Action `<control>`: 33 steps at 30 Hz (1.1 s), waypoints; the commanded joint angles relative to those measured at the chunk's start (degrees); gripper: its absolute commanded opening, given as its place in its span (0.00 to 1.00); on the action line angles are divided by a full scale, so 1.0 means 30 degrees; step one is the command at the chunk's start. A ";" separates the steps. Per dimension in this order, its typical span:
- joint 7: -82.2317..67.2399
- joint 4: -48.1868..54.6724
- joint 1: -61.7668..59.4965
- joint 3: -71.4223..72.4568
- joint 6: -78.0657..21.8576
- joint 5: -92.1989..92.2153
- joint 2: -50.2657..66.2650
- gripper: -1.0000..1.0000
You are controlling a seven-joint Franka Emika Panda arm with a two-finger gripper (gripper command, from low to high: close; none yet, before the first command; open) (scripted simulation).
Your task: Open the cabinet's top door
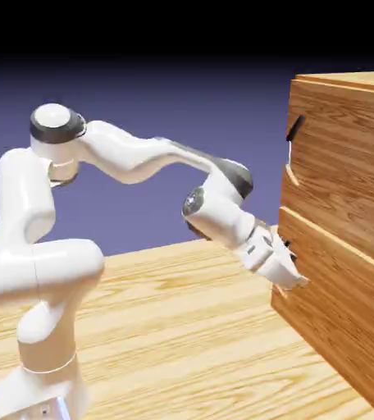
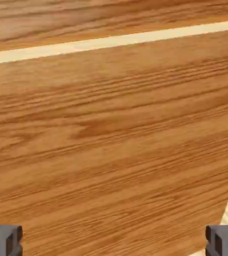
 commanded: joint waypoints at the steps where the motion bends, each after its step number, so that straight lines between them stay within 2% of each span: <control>1: -0.0459 0.0127 0.0582 -0.0603 -0.0137 0.0832 0.0589 1.00; 8: -0.3336 0.0923 0.4233 -0.4386 -0.0998 0.6047 0.4283 1.00; 14: -0.3237 0.3736 0.1246 -0.3167 -0.1066 0.6644 0.3902 1.00; 15: -0.3237 0.3736 0.1246 -0.3167 -0.1066 0.6644 0.3902 0.00; 20: -0.4070 0.0968 0.3034 -0.4480 -0.3973 0.6328 0.3775 0.00; 33: -0.6343 -0.6315 0.6251 -1.0617 -1.4681 0.1871 0.3101 0.00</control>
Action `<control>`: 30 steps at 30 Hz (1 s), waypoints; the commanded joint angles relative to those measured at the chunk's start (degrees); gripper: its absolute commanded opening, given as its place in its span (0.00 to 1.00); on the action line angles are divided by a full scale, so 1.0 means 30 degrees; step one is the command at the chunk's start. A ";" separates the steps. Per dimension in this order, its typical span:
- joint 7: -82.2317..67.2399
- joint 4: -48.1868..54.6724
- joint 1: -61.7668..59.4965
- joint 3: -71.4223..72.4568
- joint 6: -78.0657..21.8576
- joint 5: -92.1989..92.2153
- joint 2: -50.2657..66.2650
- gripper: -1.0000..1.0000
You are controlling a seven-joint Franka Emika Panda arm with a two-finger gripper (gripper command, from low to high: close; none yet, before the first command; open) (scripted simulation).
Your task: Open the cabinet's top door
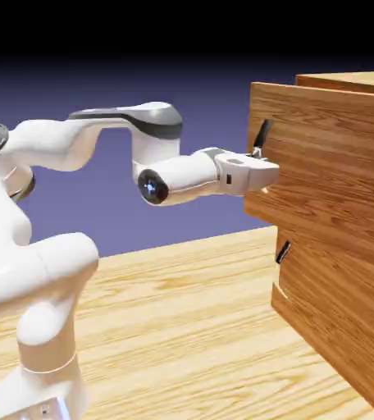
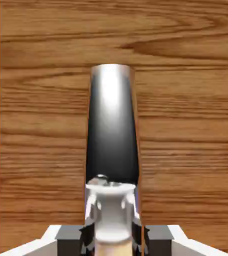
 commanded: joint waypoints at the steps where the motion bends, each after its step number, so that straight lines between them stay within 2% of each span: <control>1: -0.0175 -0.0333 -0.0038 -0.0526 -0.0810 -0.0511 -0.0099 0.00; 8: -0.1709 -0.1627 -0.1363 -0.4128 -0.6625 -0.4661 -0.1473 0.00; 14: -0.3846 -0.1157 -0.3658 -0.6844 -1.1590 -0.9190 -0.4194 0.00; 21: -0.6987 0.1275 -0.6248 -0.8658 -1.5901 -1.4808 -0.8904 0.00; 30: -1.0089 0.5877 -0.7964 -0.9330 -1.8709 -2.0751 -1.5134 0.00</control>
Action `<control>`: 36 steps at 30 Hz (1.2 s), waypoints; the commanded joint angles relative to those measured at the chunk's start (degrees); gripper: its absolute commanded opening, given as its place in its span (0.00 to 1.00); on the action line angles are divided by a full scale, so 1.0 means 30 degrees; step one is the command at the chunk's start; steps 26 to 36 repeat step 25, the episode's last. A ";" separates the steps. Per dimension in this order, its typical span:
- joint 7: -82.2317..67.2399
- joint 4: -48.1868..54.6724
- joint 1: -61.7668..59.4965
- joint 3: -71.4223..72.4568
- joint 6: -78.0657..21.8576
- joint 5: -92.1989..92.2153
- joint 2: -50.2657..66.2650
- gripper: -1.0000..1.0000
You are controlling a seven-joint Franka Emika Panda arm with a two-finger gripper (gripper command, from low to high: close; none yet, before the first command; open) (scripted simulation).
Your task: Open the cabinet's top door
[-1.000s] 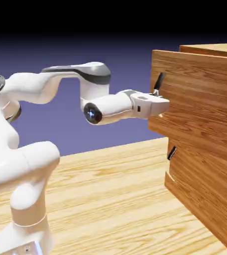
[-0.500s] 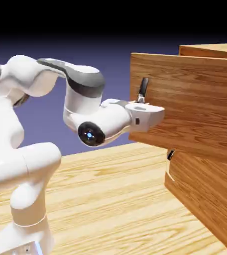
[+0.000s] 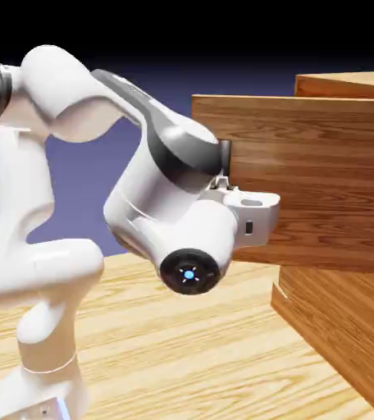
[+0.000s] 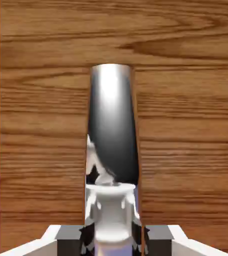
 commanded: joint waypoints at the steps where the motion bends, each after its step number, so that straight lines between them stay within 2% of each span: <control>1: -0.0237 0.0589 -0.0099 -0.0018 -0.0206 -0.0566 -0.0694 0.00; 11: -0.1482 0.7214 -0.0351 0.0100 -0.2268 -0.5487 -0.7523 0.00; 24: -0.0513 1.5598 0.0543 0.0671 -0.5004 -0.8840 -1.4635 0.00; 25: -0.0513 1.5598 0.0543 0.0671 -0.5004 -0.8840 -1.4635 1.00; 36: -0.0513 1.5598 0.0543 0.0671 -0.5004 -0.8840 -1.4635 1.00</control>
